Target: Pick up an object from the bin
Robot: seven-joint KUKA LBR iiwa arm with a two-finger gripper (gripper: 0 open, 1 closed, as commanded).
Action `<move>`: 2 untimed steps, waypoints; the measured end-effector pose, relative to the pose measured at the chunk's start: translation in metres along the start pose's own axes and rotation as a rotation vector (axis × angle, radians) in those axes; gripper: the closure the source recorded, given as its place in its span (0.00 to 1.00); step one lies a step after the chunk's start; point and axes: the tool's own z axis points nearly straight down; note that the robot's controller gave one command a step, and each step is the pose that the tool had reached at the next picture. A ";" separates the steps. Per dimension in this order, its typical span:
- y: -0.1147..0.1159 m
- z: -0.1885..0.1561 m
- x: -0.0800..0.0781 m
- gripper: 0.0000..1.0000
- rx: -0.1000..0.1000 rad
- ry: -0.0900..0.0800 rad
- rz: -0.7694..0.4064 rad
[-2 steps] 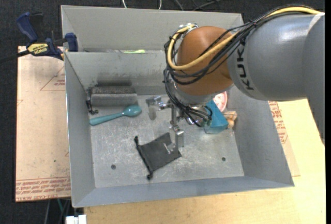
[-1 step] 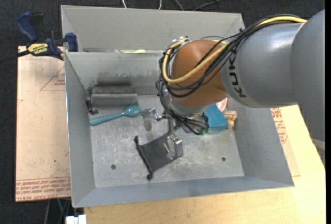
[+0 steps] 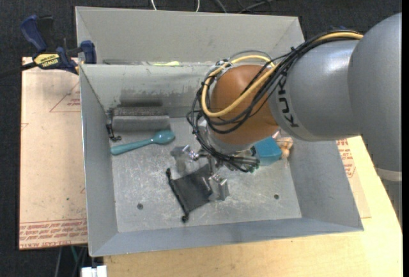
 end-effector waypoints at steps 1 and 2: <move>-0.002 0.009 0.007 1.00 -0.005 0.008 0.249; -0.002 0.009 0.007 1.00 -0.005 0.008 0.249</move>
Offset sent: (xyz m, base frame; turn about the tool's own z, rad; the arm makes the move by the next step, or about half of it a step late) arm 0.0000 0.0000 0.0000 0.0000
